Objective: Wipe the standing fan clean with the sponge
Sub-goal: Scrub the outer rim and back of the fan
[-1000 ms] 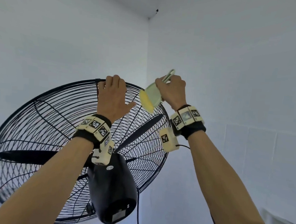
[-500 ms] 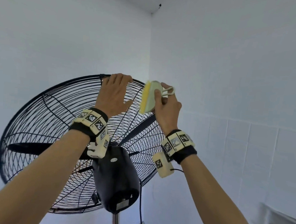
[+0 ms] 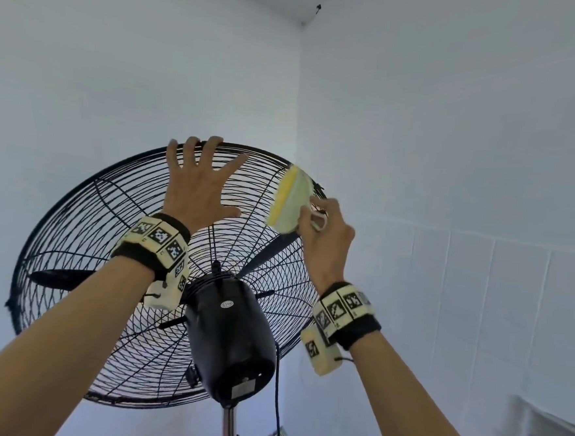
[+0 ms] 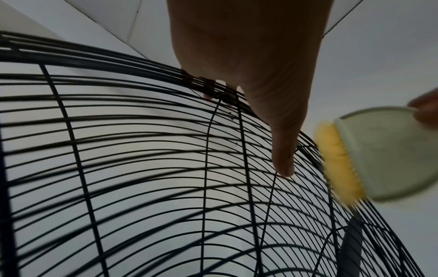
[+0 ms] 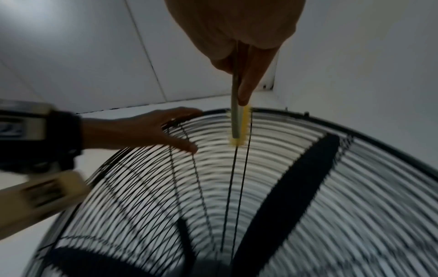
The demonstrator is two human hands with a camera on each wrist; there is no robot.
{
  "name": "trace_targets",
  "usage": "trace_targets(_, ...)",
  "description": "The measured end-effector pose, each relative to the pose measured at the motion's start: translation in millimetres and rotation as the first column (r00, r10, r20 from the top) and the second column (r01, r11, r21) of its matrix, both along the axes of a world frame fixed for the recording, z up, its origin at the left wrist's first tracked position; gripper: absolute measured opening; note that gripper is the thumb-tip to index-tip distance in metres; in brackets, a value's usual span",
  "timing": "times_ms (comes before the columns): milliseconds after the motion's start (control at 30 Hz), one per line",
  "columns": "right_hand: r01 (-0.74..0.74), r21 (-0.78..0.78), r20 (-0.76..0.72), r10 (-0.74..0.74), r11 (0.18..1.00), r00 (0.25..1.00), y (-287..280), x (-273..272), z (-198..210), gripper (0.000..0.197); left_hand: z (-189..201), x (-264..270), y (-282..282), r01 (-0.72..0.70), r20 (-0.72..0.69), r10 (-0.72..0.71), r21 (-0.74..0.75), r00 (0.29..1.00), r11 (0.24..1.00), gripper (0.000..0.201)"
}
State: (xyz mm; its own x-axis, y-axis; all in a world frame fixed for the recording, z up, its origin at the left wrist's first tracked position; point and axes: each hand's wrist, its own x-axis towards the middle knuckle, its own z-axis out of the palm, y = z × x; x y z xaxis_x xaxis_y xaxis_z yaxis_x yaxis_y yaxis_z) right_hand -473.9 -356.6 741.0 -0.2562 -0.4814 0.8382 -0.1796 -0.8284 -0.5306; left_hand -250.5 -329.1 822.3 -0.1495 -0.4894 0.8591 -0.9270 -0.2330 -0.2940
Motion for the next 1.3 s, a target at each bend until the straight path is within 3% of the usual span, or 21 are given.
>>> trace_targets(67, -0.043, 0.046, -0.013, 0.044, 0.998, 0.999, 0.9, -0.5, -9.6, 0.019, -0.6, 3.0, -0.1, 0.012, -0.001, -0.012, 0.000, 1.000, 1.000, 0.111)
trace_targets(167, 0.025, 0.025, 0.078, -0.027, 0.999, 0.997, 2.6, -12.7, 15.6, 0.039, -1.4, 1.7, 0.5, 0.033, 0.019, -0.033, -0.020, 0.999, 0.999, 0.111)
trace_targets(233, 0.063, -0.011, 0.139, -0.061, 0.998, 0.988, 4.5, -15.7, 30.1, 0.042, -2.2, -1.7, 0.7, 0.010, 0.032, -0.009, -0.022, 0.999, 1.000, 0.111)
trace_targets(467, 0.063, 0.057, -0.161, -0.053, 0.996, 0.985, 14.1, -3.1, -21.8, 0.043, -2.7, 0.7, 0.1, -0.035, 0.004, 0.035, -0.008, 0.999, 0.999, 0.112)
trace_targets(600, 0.053, 0.025, 0.118, -0.055, 0.998, 0.991, 10.3, -14.6, 3.2, 0.046, -3.3, -1.4, -0.5, -0.024, 0.031, 0.025, -0.023, 0.999, 0.999, 0.111)
trace_targets(667, 0.088, 0.021, 0.174, -0.091, 0.996, 0.981, 4.8, -13.7, 15.9, 0.046, -3.6, -4.3, -0.8, -0.034, 0.037, 0.035, -0.022, 0.999, 0.999, 0.111)
trace_targets(833, -0.093, 0.106, -0.040, 0.098, 0.990, 0.994, 7.4, 8.6, -29.4, 0.051, -4.6, 0.9, 0.8, -0.024, 0.014, 0.024, -0.026, 1.000, 0.999, 0.111)
trace_targets(900, -0.063, 0.154, -0.149, 0.086, 0.986, 0.985, 7.0, 8.4, -44.5, 0.047, -4.7, 2.8, 1.9, -0.012, 0.005, 0.012, -0.016, 1.000, 1.000, 0.112)
trace_targets(1000, -0.088, 0.182, 0.001, 0.090, 0.979, 0.996, 4.5, 1.0, -31.5, 0.028, -4.2, 0.2, 1.9, -0.006, 0.012, 0.007, -0.013, 1.000, 1.000, 0.111)
trace_targets(1100, -0.105, 0.080, 0.191, 0.088, 0.991, 0.978, 0.7, -2.2, -16.4, 0.022, -5.0, -3.6, 0.9, -0.007, 0.018, 0.008, -0.017, 1.000, 1.000, 0.111)
trace_targets(1167, -0.137, 0.076, 0.120, 0.127, 0.988, 0.985, -2.9, 1.7, -23.7, 0.028, -5.7, -3.4, 0.6, -0.003, 0.010, 0.003, -0.018, 1.000, 1.000, 0.111)
trace_targets(1300, -0.137, 0.193, -0.223, 0.180, 0.971, 0.958, -11.4, 6.3, -60.9, 0.043, -5.1, 2.9, 0.9, -0.001, -0.015, 0.000, -0.015, 1.000, 1.000, 0.110)
